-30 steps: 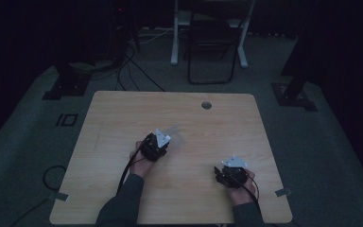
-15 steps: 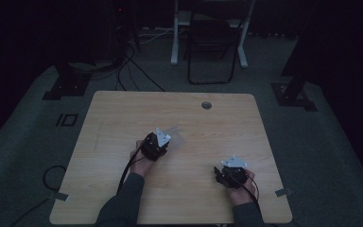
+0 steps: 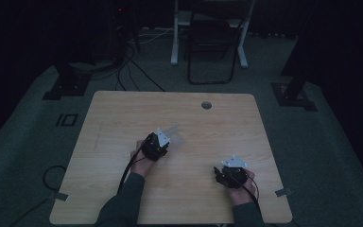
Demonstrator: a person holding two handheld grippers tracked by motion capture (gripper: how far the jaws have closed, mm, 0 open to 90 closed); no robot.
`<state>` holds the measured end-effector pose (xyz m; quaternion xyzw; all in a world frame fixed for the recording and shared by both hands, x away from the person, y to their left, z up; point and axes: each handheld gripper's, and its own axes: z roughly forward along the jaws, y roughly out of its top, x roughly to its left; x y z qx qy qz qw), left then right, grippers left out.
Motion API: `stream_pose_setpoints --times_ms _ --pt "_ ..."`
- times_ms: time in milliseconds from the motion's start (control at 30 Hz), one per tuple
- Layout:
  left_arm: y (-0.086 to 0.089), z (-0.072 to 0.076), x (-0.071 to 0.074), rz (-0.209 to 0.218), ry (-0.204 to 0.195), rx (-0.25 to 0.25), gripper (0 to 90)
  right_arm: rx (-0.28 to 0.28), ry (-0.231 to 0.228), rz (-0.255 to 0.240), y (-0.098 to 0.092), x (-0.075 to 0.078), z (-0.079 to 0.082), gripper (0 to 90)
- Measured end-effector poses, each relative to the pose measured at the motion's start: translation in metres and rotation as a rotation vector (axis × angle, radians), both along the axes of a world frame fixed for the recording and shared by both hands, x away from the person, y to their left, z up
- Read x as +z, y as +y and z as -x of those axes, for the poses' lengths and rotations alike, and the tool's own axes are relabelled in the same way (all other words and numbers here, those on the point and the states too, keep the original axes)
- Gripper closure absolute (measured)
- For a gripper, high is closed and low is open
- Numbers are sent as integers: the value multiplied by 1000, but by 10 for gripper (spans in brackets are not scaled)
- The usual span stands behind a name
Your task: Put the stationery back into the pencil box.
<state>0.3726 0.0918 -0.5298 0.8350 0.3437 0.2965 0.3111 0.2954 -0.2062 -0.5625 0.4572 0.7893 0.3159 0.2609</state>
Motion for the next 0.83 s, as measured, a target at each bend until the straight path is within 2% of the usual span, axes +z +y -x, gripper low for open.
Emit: stream_pose_setpoints --times_ms 233,367,467,633,833 --pt "0 5 2 4 -9 -4 648 1 0 1 0 0 0 437" --pt "0 11 6 23 -13 -16 627 2 1 1 0 0 0 436" --pt "0 15 9 45 13 -34 607 1 0 -2 0 0 0 434" --pt "-1 24 12 75 31 -64 590 1 0 -6 -1 0 0 429" --pt "-1 40 9 127 62 -98 569 3 4 -13 -1 0 -1 417"
